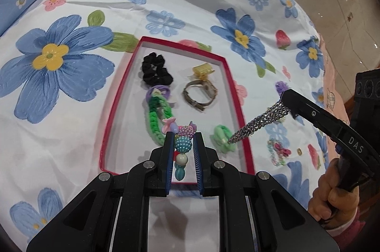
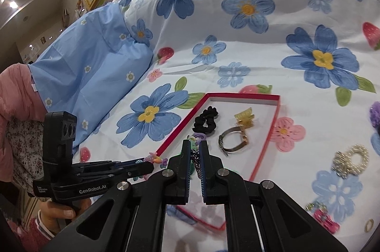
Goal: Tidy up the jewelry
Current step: 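Carry the beaded bracelet and chain bracelet into the tray and open both tools, then grasp the second beaded bracelet with the left tool while the right tool grasps the gold ring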
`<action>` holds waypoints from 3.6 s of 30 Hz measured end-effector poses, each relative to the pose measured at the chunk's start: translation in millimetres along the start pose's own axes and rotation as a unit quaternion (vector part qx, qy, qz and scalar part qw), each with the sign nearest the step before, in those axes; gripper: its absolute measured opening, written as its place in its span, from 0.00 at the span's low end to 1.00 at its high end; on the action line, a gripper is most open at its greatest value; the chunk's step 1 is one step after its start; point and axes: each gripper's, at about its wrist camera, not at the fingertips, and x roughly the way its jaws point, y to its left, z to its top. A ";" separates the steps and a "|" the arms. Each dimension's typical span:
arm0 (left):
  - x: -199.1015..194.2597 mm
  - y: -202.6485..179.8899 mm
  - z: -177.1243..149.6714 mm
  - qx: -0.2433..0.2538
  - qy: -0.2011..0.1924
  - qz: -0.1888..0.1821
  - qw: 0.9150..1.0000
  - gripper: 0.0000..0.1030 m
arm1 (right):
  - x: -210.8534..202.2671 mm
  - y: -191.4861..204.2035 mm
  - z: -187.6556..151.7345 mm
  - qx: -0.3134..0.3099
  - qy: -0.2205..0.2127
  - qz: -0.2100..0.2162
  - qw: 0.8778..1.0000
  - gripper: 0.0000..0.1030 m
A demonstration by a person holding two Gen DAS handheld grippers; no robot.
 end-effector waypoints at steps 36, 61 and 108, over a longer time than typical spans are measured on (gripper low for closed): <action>61.0 18.6 -4.0 0.006 0.052 0.058 0.997 0.27 | 91.8 -41.8 -41.5 -0.003 0.127 -0.049 0.991 0.09; 23.1 -18.8 -9.9 0.010 0.023 0.037 0.999 0.61 | 9.5 -51.1 -38.1 0.034 0.060 -0.053 0.996 0.47; 87.2 -199.9 -48.2 0.166 0.102 -0.027 0.980 0.64 | -145.8 -193.8 -129.4 0.150 0.016 -0.228 0.962 0.54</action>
